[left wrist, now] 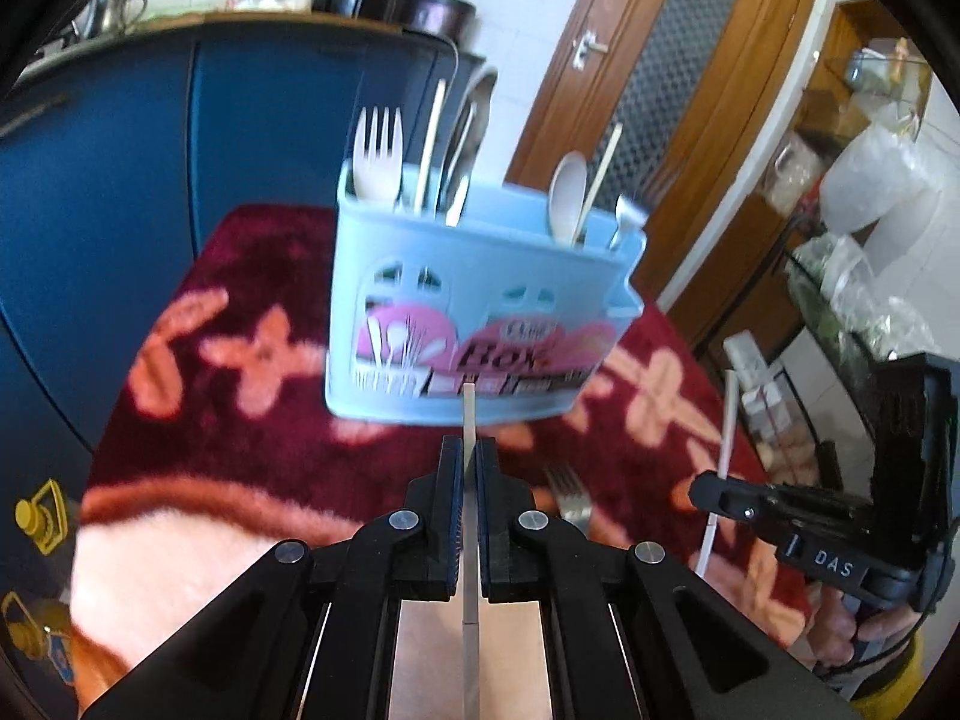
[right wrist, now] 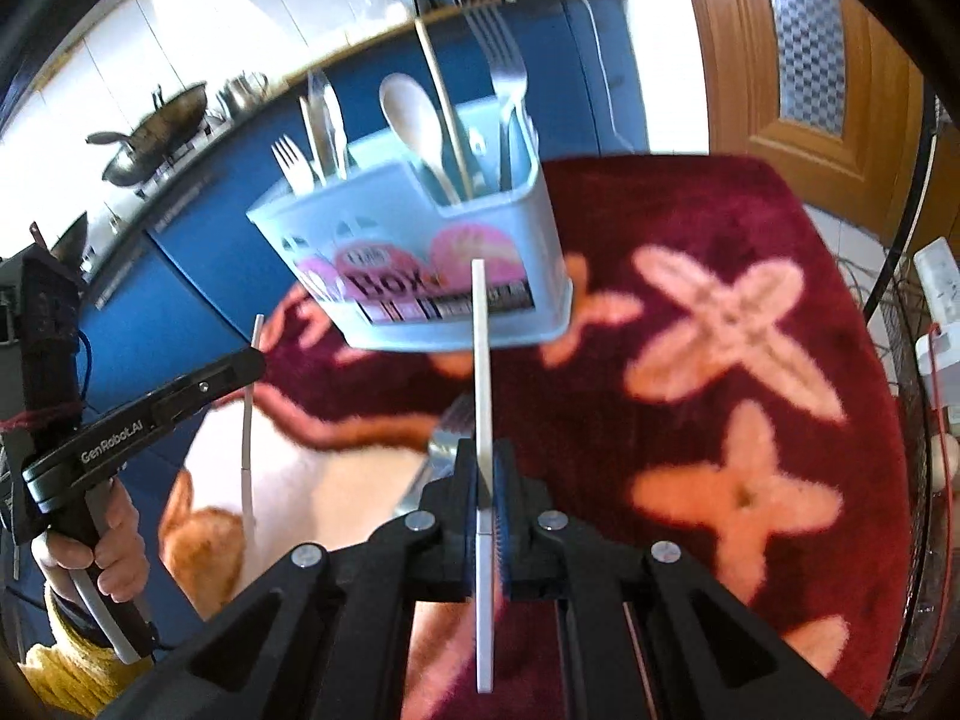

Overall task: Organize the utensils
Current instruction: 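Lift both knives and carry them toward the caddy with both tools, then lower the white knife into the caddy with the left tool while the right tool lowers the silver knife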

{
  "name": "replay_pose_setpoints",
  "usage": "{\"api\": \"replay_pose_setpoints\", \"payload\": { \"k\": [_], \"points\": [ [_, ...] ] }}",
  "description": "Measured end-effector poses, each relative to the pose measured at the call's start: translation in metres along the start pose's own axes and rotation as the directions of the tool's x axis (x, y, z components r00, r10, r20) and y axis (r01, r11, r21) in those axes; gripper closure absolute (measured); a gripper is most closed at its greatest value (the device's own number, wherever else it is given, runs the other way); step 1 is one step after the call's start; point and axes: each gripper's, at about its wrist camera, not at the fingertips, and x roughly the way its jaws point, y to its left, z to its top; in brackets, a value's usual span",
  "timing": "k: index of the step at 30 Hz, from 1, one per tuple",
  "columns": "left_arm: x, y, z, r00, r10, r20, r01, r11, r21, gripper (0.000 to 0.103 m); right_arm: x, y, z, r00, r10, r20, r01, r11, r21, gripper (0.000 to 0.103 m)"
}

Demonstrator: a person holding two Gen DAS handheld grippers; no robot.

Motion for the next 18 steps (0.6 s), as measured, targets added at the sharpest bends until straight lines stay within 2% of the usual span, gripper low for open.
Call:
{"api": "replay_pose_setpoints", "payload": {
  "k": [3,10,18],
  "points": [
    [-0.008,-0.006,0.009,0.998,0.016,0.055,-0.017,1.000,0.014,0.100,-0.006,0.012,0.006,0.998,-0.009,0.066,0.010,1.000,-0.008,0.097],
    [-0.023,-0.012,0.039,0.988,0.002,0.155,-0.005,1.000,0.021,0.100,-0.024,0.025,0.021,0.981,-0.035,0.189,0.046,0.998,-0.053,0.097],
    [-0.032,-0.011,0.083,0.968,0.024,0.249,-0.028,0.999,0.015,0.100,-0.028,0.026,0.040,0.969,-0.029,0.246,0.044,0.997,-0.055,0.097]
  ]
}}
